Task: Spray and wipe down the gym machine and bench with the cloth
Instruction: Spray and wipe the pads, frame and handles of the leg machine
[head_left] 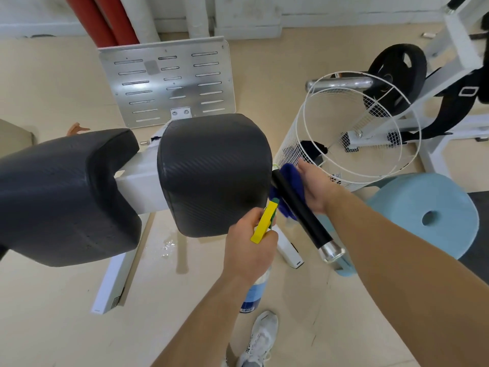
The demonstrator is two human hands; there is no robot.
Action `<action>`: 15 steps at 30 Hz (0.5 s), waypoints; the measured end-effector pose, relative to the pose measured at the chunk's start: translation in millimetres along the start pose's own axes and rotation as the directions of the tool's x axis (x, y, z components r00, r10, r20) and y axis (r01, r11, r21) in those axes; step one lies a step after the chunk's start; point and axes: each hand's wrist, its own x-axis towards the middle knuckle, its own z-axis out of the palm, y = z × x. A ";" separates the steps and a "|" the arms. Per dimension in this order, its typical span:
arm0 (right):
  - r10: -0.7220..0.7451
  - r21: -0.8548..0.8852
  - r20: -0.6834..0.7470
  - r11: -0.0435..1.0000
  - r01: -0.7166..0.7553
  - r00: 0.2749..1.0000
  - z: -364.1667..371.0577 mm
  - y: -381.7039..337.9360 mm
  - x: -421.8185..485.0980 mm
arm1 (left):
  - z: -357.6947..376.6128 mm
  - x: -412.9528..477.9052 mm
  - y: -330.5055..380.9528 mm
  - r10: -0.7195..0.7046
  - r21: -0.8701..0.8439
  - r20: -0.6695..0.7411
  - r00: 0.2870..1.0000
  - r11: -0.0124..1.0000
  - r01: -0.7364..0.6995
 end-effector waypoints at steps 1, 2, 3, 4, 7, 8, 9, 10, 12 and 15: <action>0.011 -0.008 0.053 1.000 -0.011 0.999 3.4 -1.1 -3.7 | 0.2 -0.1 -0.6 -0.001 0.002 -0.001 1.000 1.000 0.001; 0.031 -0.014 0.118 0.999 -0.030 0.993 1.0 -0.3 -4.2 | 0.2 -0.6 -0.9 -0.002 0.006 -0.004 1.000 1.000 0.002; 0.049 -0.007 0.162 0.999 -0.049 0.986 -3.9 1.9 -6.0 | 0.3 -1.0 -1.3 -0.005 0.009 -0.009 1.000 1.000 0.005; 0.043 -0.001 0.182 0.999 -0.043 0.982 -11.0 5.2 -6.5 | 0.4 -1.2 -1.3 -0.008 0.012 -0.013 1.000 1.000 0.008; 0.078 -0.017 0.153 0.997 -0.076 0.985 -32.0 21.7 -14.0 | 0.2 -1.5 -1.0 -0.016 0.017 -0.015 1.000 1.000 0.016; 0.086 -0.021 0.143 0.996 -0.084 0.986 -35.9 28.9 -20.1 | -0.3 -2.1 -0.7 -0.020 0.018 -0.012 1.000 1.000 0.020; 0.084 -0.018 0.145 0.996 -0.083 0.986 -37.6 34.1 -29.2 | -1.0 -2.5 -0.1 -0.020 0.021 -0.010 1.000 1.000 0.020; 0.086 -0.010 0.161 0.996 -0.085 0.983 -39.6 37.0 -37.5 | -2.0 -2.9 0.3 -0.017 0.026 -0.011 1.000 0.999 0.018; 0.027 0.027 0.189 0.999 -0.033 0.982 -43.3 33.6 -56.4 | -3.9 -3.9 0.8 -0.016 0.037 -0.020 1.000 0.999 0.017; -0.197 -0.023 -0.012 0.980 0.196 0.980 -51.5 22.7 -77.2 | -5.2 -5.8 2.7 -0.009 0.036 -0.025 1.000 0.999 0.010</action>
